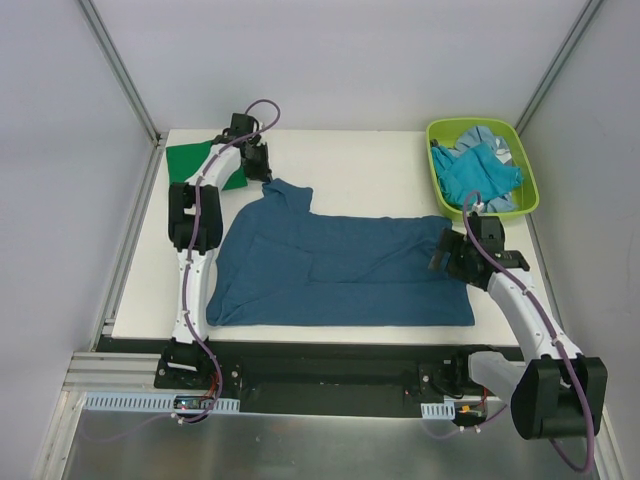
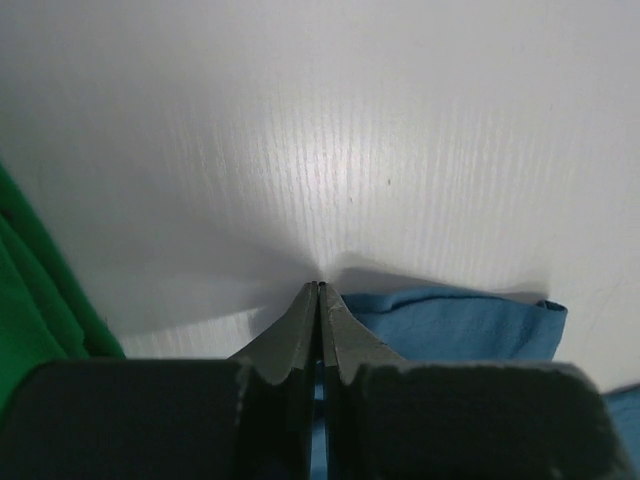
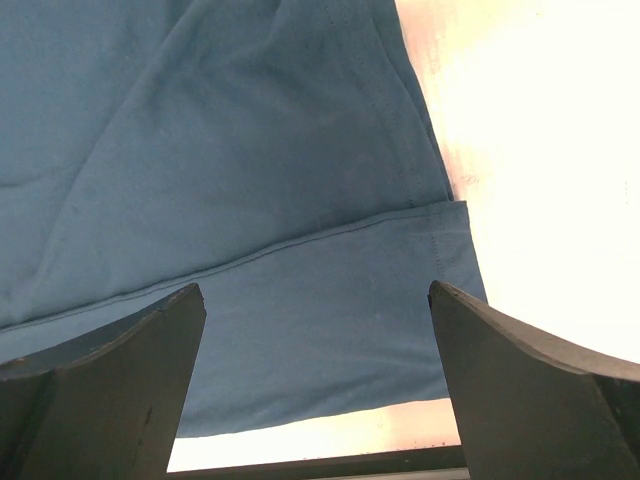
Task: Fold and stack the t-shirts
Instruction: Grap the side of the flattened tshirt furthest away from the robot with both arms
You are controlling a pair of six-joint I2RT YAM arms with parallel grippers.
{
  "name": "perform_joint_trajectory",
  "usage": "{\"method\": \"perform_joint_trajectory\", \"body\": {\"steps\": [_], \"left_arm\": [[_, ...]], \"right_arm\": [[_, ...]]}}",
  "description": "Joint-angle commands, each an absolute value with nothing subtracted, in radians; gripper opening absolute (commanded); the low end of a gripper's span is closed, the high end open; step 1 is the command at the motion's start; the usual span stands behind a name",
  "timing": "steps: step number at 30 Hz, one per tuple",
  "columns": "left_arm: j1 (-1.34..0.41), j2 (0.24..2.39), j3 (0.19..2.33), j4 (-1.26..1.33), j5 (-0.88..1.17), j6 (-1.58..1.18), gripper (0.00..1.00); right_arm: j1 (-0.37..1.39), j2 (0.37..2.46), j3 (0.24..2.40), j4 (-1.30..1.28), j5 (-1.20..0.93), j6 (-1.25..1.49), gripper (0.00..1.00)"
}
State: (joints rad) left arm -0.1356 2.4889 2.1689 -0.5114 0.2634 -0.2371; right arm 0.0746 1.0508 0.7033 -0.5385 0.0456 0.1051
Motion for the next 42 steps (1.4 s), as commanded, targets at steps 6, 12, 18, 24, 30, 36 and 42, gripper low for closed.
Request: {"method": "perform_joint_trajectory", "body": {"steps": [6, 12, 18, 24, 30, 36, 42], "left_arm": [[-0.127, 2.225, 1.992, -0.488, 0.368, -0.247, 0.0], [-0.129, 2.063, 1.7, -0.35, 0.405, -0.302, 0.0], [-0.13, 1.959, 1.476, -0.266, 0.448, -0.337, 0.0], [-0.132, 1.852, 1.31, -0.204, 0.457, -0.354, 0.0], [-0.132, 1.761, 1.206, -0.193, 0.431, -0.348, 0.0], [-0.132, 1.661, 1.129, -0.192, 0.407, -0.362, 0.0], [-0.132, 1.569, 1.072, -0.196, 0.351, -0.354, 0.0]], "right_arm": [[0.094, 1.112, 0.816, -0.549, 0.09, 0.147, 0.96], [0.136, 1.207, 0.922, -0.506, 0.173, 0.163, 0.96], [0.21, 1.438, 1.119, -0.494, 0.333, 0.204, 0.96], [0.288, 1.794, 1.431, -0.592, 0.432, 0.229, 0.96], [0.319, 2.089, 1.762, -0.817, 0.546, 0.319, 0.82], [0.325, 2.212, 1.878, -0.91, 0.612, 0.383, 0.76], [0.327, 2.255, 1.879, -0.962, 0.629, 0.41, 0.73]]}}
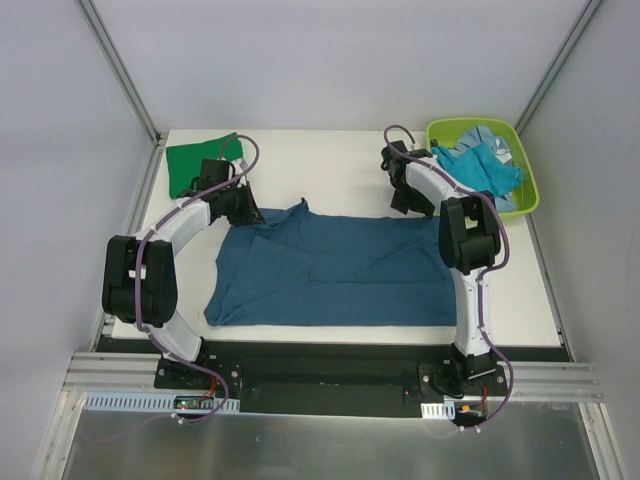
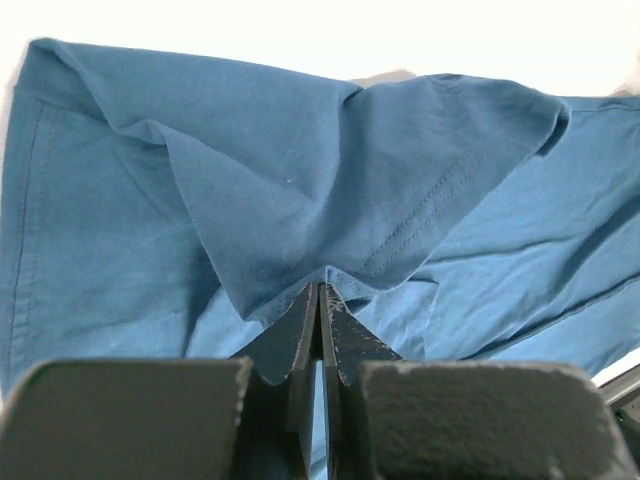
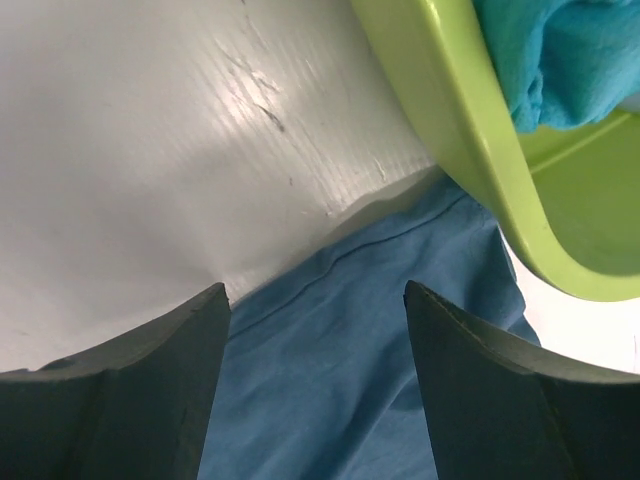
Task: Fold and stack the t-shirts
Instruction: Grap the side of the flattened tshirt furthest away from the robot with both arms
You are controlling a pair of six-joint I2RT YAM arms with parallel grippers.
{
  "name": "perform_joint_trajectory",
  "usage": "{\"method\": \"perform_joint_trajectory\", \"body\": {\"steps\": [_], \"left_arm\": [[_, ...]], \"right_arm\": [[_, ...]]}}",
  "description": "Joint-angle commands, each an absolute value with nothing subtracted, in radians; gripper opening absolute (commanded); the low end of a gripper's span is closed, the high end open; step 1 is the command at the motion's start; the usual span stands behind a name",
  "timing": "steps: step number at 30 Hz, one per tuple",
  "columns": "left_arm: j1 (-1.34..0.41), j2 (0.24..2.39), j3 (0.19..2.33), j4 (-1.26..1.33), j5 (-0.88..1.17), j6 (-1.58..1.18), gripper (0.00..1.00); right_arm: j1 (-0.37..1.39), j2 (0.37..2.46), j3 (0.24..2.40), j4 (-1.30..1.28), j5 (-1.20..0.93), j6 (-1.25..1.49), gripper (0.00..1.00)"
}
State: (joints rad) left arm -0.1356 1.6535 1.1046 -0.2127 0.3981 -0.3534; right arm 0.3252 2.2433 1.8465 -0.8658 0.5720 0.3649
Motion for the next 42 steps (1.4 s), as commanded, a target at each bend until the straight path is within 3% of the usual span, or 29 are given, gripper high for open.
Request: {"method": "perform_joint_trajectory", "body": {"steps": [1, 27, 32, 42], "left_arm": [[-0.132, 1.55, 1.063, -0.195, 0.341, -0.354, 0.0], [-0.129, 1.318, 0.965, -0.259, 0.236, -0.296, 0.0], [-0.127, 1.321, 0.968, -0.265, 0.224, -0.291, 0.0], [-0.127, 1.328, 0.968, -0.265, 0.235, -0.291, 0.0]], "right_arm": [[0.325, 2.256, 1.873, -0.969, 0.632, 0.408, 0.73], [0.284, 2.212, 1.784, -1.012, 0.701, 0.479, 0.61], [0.268, 2.214, 1.781, -1.019, 0.729, 0.472, 0.54], [0.265, 2.217, 1.769, -0.966, 0.706, 0.448, 0.22]]}}
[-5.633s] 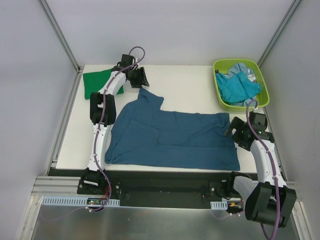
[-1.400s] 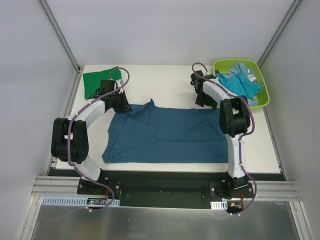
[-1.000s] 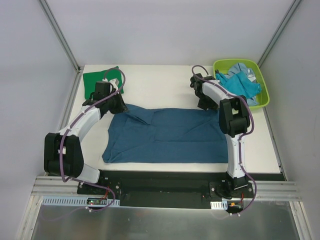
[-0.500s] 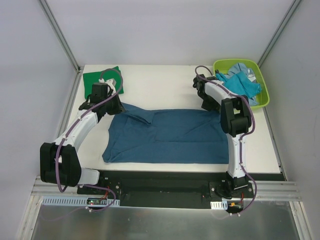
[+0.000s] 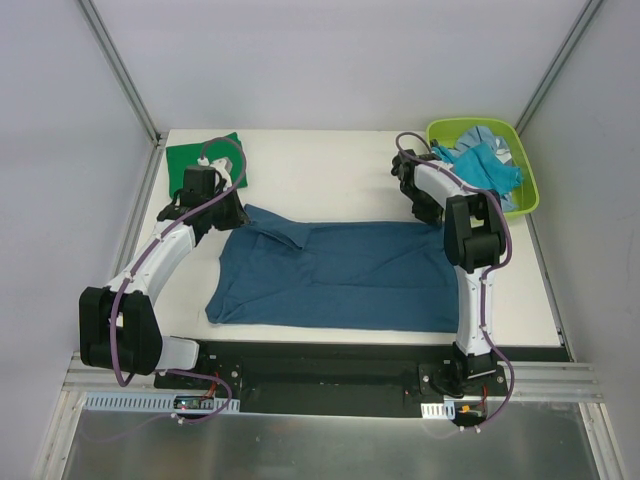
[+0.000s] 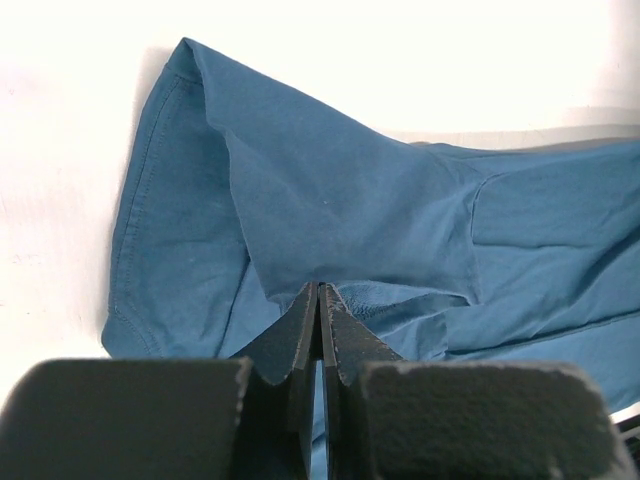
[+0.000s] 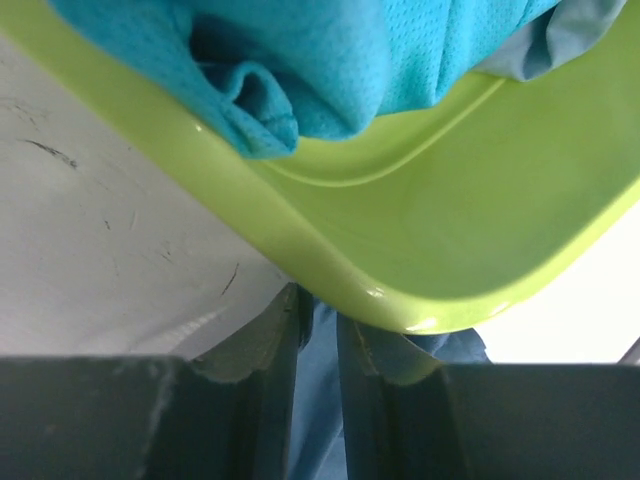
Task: Fold and stack the t-shirts
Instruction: Grap the side of the flattened tshirt furthest away from the robot with both arms
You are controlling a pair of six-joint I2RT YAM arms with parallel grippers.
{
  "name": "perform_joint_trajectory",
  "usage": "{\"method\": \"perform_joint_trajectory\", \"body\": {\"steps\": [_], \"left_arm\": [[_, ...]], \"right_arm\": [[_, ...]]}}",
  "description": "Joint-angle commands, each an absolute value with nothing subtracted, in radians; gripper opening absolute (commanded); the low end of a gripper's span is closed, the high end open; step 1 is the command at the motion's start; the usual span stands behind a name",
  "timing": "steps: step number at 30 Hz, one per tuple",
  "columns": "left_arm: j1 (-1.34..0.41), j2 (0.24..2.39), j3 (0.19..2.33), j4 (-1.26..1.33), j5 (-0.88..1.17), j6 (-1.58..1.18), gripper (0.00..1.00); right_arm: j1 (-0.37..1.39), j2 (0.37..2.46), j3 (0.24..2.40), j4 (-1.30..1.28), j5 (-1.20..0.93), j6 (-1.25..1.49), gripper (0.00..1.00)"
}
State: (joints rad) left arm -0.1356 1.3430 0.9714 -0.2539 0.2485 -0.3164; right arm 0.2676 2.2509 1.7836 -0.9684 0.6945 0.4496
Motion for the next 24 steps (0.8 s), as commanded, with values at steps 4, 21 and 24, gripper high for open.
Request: {"method": "perform_joint_trajectory", "body": {"steps": [4, 21, 24], "left_arm": [[-0.127, 1.319, 0.971, -0.265, 0.242, -0.302, 0.0], [-0.127, 1.088, 0.792, -0.308, 0.219, -0.581, 0.0], [-0.127, 0.997, 0.75, -0.34, 0.166, -0.626, 0.0]], "right_arm": [[0.267, 2.197, 1.746, -0.945, 0.713, 0.443, 0.09], [0.339, 1.884, 1.437, -0.818, 0.698, 0.417, 0.0], [0.35, 1.846, 1.393, -0.818, 0.71, 0.42, 0.0]]}}
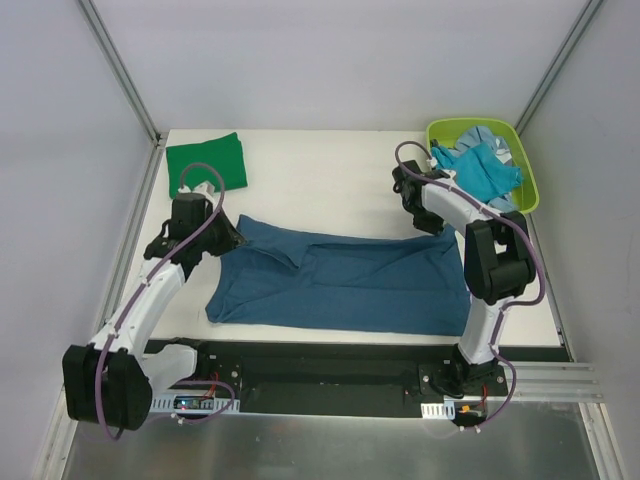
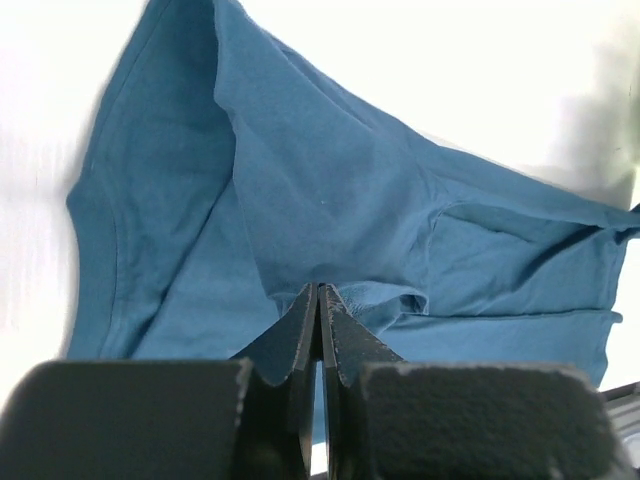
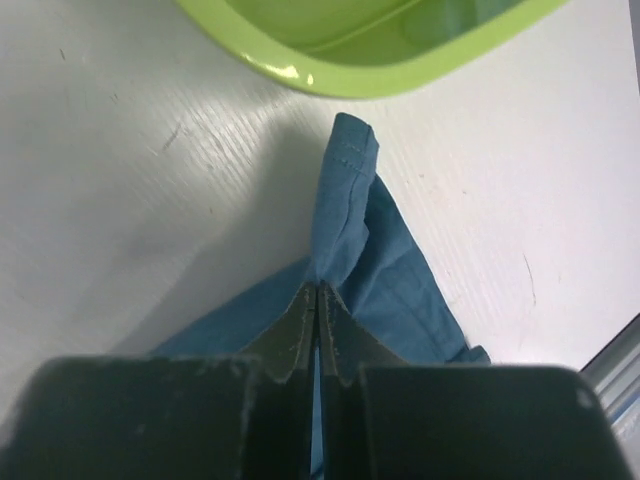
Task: Fold and stack the t-shirts
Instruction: Fold the other side of the tshirt into a rectangle
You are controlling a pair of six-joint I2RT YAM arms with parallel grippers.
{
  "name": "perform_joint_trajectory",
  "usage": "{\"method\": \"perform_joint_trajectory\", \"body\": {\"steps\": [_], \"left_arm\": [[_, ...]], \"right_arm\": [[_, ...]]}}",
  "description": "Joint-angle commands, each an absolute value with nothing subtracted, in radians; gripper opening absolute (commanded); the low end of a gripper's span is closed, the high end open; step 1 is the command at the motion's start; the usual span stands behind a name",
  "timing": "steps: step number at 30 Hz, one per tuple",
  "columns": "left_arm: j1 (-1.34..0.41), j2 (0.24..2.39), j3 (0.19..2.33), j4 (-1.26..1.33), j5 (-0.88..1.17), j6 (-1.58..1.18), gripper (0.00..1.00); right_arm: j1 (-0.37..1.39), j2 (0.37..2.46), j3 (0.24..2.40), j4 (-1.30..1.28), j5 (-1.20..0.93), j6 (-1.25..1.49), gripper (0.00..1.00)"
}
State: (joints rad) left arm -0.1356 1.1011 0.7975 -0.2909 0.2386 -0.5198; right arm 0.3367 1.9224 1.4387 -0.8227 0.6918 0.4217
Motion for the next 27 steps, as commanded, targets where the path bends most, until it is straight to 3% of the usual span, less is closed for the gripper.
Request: {"method": "perform_joint_trajectory", "body": {"steps": [1, 10, 27], "left_arm": [[-0.127, 0.967, 0.743, -0.357, 0.143, -0.636, 0.0], [-0.127, 0.766, 0.684, -0.474, 0.086, -0.663, 0.0], [-0.127, 0.612, 0.568, -0.621, 0.094, -0.693, 0.0]], "right_arm": [[0.353, 1.832, 1.382, -0.818, 0.71, 0.422, 0.0], [0.379, 1.714, 1.263, -0.805, 0.724, 0.437, 0.0], [0.446, 1.529, 1.086, -0.864, 0.767, 0.514, 0.01]]}}
